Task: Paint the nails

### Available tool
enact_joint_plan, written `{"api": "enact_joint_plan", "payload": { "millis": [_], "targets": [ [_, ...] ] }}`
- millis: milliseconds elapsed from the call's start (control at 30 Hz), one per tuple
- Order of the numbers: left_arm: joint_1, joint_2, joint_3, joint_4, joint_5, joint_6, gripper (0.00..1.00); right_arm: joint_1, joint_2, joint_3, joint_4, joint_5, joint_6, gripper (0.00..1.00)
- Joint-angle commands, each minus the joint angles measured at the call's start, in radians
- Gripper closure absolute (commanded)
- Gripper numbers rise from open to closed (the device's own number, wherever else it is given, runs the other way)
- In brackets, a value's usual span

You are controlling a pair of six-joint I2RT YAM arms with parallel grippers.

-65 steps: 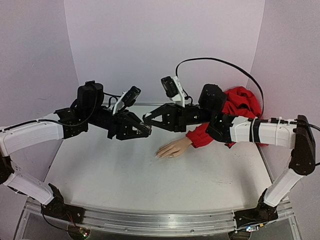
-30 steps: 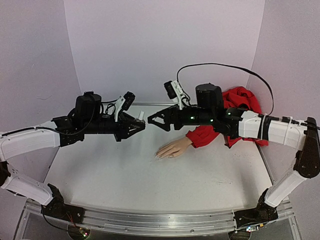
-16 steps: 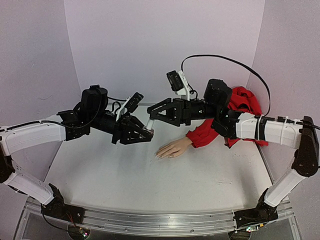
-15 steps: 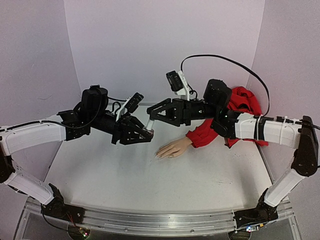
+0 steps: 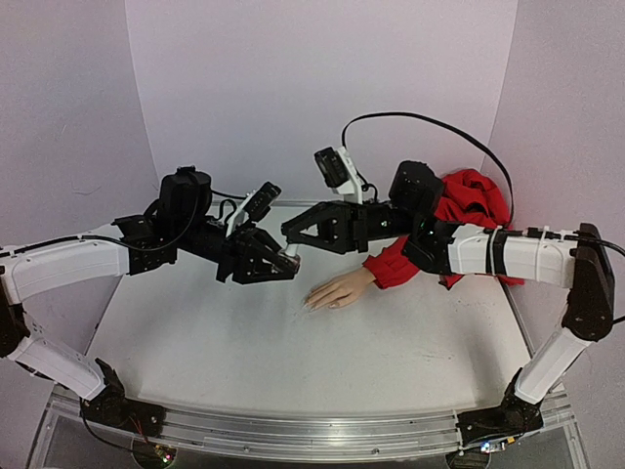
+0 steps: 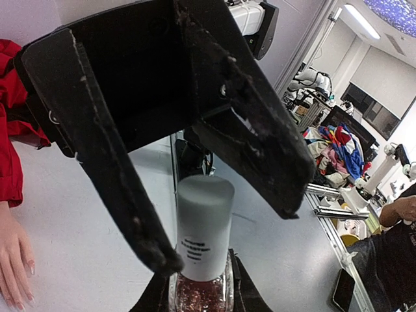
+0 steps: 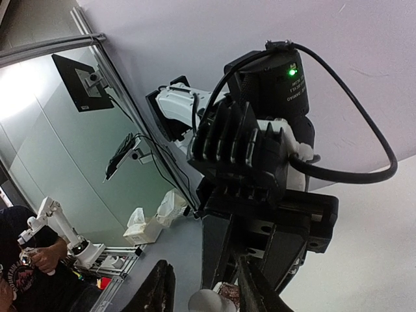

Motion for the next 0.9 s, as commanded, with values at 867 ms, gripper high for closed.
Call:
{"api": "enact_joint_plan", "payload": {
  "millis": [867],
  "targets": [
    [-0.004,0.047,-0.005,0.081,-1.183,0.04,1.0,0.319,0.061,0.214,-0.745,1.65,-0.115,1.0]
  ]
}}
